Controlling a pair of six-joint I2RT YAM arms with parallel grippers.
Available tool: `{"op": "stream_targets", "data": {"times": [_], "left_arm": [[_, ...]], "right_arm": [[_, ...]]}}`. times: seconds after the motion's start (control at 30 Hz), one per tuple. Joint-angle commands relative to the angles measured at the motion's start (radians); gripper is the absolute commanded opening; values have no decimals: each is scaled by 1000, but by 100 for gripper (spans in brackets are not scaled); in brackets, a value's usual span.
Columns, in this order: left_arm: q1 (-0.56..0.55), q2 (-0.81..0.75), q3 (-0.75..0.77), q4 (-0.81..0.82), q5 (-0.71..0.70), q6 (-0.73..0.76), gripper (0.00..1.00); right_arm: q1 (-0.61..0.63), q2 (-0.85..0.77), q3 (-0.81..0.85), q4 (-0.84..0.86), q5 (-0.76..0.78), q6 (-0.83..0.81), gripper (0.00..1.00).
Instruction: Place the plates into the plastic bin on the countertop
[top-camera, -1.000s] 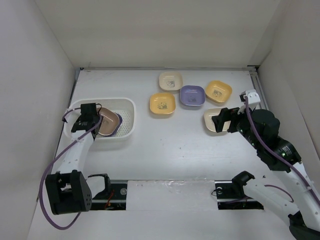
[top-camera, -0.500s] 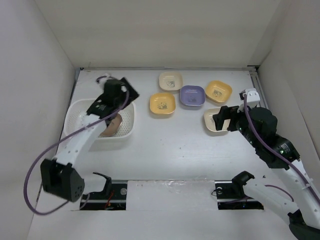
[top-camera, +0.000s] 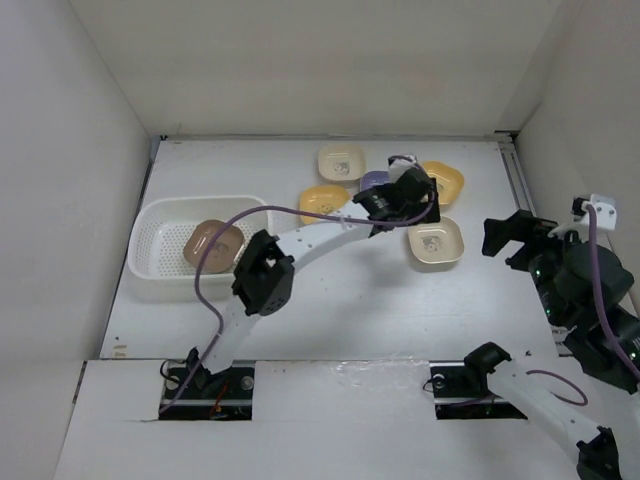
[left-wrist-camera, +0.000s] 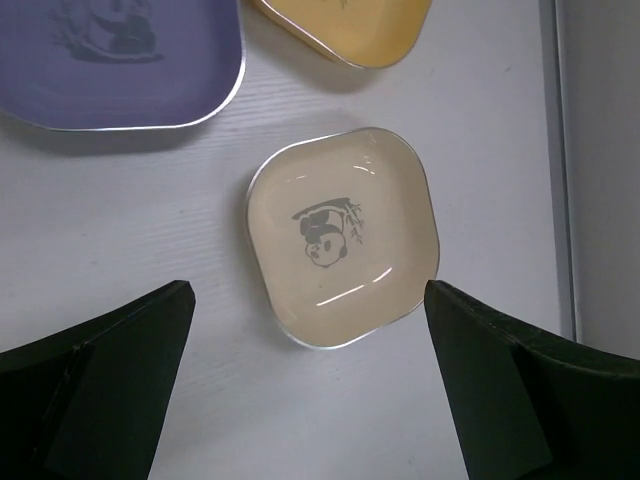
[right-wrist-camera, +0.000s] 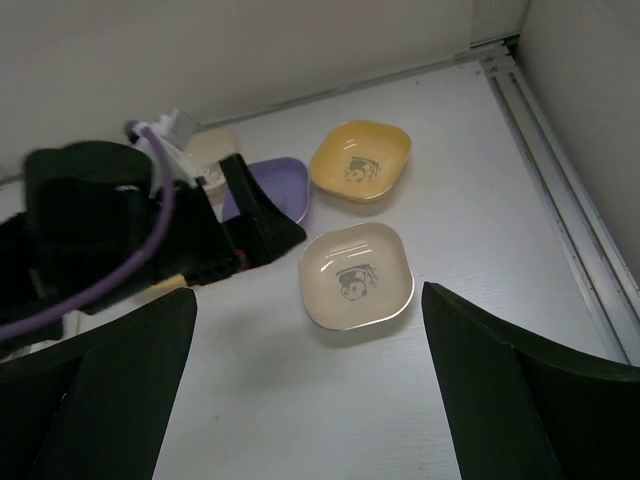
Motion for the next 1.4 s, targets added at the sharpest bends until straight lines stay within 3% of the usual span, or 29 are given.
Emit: {"op": "stream_targets", "data": {"times": [0.0,0.17,0.33,0.47,0.5,0.6,0.63,0.8,1.03,1.17,1.37], "left_arm": [[-30,140,184,-76,20,-16,100],[-30,211,185,-69,17,-68,98],[-30,277,195,-69,15,-92,83],[-30,343,195,-69,37,-112,50],[-30,352,195,-78,37,-112,33],[-30,337,132,-69,37,-112,3],[-30,320,122,-69,37,-112,0],[-30,210,5,-92,-3,-103,0],[14,-263,-341,65,49,0,0],[158,-525,-501,45,16,0,0],[482,-766,-715,-4,14,-60,0]], "right_arm": [[-6,-6,52,-44,57,29,100],[-6,-24,72,-53,34,16,100],[-6,-46,72,-53,34,-2,100],[-6,-57,72,-53,34,-2,100],[-6,-66,72,-53,34,-2,100],[-6,-66,72,-44,25,-11,100],[-6,-66,72,-44,25,-20,100],[-6,-66,72,-26,25,-20,100],[-6,-55,29,29,-22,-30,100],[-6,-37,-6,83,-82,-30,100],[-6,9,-49,144,-133,-40,100]]}}
